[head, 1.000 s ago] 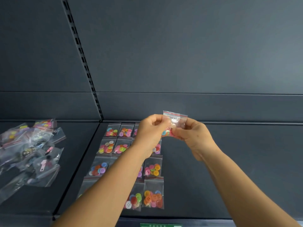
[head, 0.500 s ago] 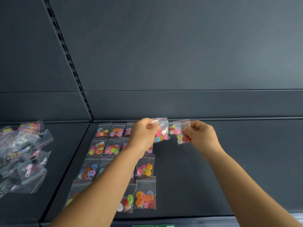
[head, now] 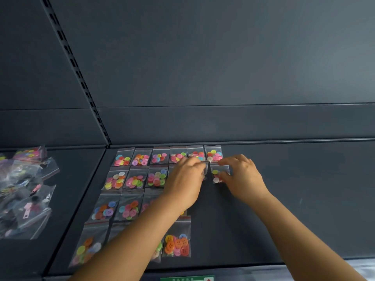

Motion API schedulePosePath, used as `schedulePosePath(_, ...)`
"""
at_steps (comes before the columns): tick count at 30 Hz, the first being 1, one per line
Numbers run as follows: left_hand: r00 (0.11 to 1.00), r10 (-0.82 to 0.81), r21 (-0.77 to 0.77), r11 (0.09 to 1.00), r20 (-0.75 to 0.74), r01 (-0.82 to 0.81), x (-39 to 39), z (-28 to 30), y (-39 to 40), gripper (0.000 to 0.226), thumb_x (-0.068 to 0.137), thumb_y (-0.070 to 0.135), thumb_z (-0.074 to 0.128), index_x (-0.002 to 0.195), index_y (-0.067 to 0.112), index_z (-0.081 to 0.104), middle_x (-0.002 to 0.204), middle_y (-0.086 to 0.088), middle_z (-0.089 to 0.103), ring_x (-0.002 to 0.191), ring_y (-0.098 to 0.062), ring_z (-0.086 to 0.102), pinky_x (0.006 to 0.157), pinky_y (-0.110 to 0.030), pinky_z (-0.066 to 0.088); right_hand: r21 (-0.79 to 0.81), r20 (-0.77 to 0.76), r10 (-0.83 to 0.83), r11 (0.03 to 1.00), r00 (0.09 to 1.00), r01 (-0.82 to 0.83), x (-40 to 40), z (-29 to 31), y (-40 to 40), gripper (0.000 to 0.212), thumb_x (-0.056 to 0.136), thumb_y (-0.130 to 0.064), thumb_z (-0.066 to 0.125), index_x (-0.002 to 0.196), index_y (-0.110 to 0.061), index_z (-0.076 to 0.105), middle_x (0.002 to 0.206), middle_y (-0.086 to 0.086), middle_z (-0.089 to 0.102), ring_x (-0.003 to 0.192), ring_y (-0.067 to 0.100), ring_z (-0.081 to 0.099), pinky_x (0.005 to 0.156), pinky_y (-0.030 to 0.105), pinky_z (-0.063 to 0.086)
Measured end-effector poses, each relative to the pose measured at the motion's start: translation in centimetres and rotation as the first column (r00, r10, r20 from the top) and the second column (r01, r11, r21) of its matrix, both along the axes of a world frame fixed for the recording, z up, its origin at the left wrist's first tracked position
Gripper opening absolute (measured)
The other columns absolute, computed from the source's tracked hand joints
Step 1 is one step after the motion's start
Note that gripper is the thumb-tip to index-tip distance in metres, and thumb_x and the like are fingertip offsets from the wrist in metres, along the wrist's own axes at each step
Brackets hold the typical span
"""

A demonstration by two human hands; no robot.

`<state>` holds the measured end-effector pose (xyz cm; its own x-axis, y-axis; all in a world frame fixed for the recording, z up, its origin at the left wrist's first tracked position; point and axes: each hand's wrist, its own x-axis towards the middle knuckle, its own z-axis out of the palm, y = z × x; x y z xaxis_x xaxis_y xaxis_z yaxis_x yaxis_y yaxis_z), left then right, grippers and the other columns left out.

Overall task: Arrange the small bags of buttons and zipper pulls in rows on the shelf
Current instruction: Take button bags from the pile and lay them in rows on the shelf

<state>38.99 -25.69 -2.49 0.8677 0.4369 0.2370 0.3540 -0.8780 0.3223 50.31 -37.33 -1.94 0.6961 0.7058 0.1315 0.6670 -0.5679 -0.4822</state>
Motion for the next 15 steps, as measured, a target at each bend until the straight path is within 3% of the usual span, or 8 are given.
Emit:
schedulePosePath(3, 0.996, -0.050, 0.000, 0.999, -0.077, 0.050, -0.3, -0.5, -0.4, 0.030, 0.097, 0.019, 0.046, 0.122, 0.012, 0.060, 0.126, -0.001, 0.056, 0.116, -0.020, 0.045, 0.096, -0.036, 0.042, -0.022, -0.010, 0.074, 0.997, 0.997, -0.074, -0.3, -0.3, -0.2, 0.020, 0.090, -0.023, 0.058, 0.106, -0.022, 0.069, 0.113, 0.002, 0.060, 0.109, 0.025, 0.050, 0.089, 0.029, 0.040)
schedulePosePath(5, 0.997, -0.051, 0.000, 0.999, -0.051, 0.051, -0.5, -0.8, -0.5, 0.028, 0.098, 0.022, 0.046, 0.117, 0.012, 0.064, 0.121, -0.001, 0.060, 0.111, -0.019, 0.047, 0.092, -0.034, 0.043, -0.015, -0.019, 0.099, 0.995, 0.995, -0.099, -0.4, -0.4, -0.3, 0.017, 0.090, -0.023, 0.058, 0.101, -0.021, 0.071, 0.108, 0.001, 0.062, 0.106, 0.023, 0.052, 0.089, 0.026, 0.038)
schedulePosePath(9, 0.999, 0.012, -0.046, 0.999, 0.053, -0.009, -0.6, -0.7, -0.5, 0.029, 0.097, 0.026, 0.047, 0.114, 0.011, 0.066, 0.118, 0.000, 0.062, 0.109, -0.018, 0.049, 0.091, -0.033, 0.043, 0.019, -0.016, 0.077, 0.997, 0.997, -0.076, -0.4, -0.3, -0.2, 0.019, 0.090, -0.027, 0.059, 0.104, -0.023, 0.071, 0.106, 0.000, 0.062, 0.104, 0.023, 0.051, 0.081, 0.021, 0.033)
schedulePosePath(15, 1.000, 0.025, -0.029, 0.999, -0.002, -0.025, -0.2, -1.3, -0.3, 0.032, 0.096, 0.029, 0.050, 0.122, 0.014, 0.062, 0.125, 0.003, 0.059, 0.114, -0.017, 0.044, 0.092, -0.030, 0.041, 0.021, -0.013, 0.099, 0.995, 0.995, -0.099, -0.6, -0.7, 0.2, 0.018, 0.089, -0.024, 0.059, 0.103, -0.021, 0.071, 0.108, 0.000, 0.062, 0.104, 0.022, 0.051, 0.082, 0.022, 0.034)
